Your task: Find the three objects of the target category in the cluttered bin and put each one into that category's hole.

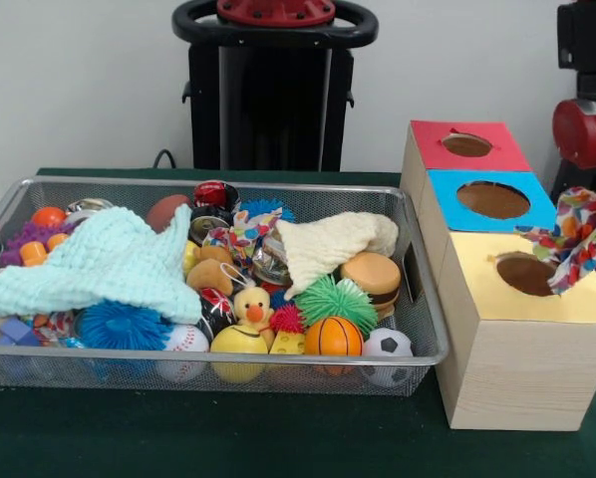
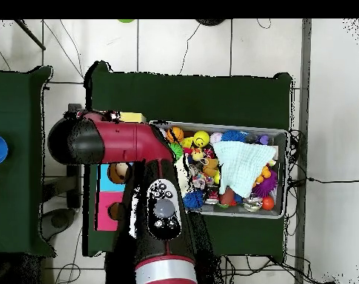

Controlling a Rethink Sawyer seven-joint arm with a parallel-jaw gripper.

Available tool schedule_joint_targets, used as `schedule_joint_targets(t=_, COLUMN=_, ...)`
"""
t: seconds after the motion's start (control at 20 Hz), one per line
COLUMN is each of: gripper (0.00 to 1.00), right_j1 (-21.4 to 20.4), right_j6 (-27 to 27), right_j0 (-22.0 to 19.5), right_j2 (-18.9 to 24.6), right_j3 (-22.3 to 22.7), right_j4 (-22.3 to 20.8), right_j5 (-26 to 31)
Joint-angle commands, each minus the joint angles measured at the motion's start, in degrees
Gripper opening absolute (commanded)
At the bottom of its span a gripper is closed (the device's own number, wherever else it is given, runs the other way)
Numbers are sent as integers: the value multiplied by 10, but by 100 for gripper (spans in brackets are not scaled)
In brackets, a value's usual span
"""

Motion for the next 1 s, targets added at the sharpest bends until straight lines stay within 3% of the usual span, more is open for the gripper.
schedule_joint_targets(t=0.05, gripper=0, right_j1=46, right_j6=154, right_j0=-11, right_j2=-6, right_j3=67, right_j4=26, right_j5=-27)
schedule_joint_targets(t=1.0, gripper=0, right_j1=69, right_j6=136, right_j0=-2, right_j2=-26, right_j3=26, right_j4=48, right_j5=43)
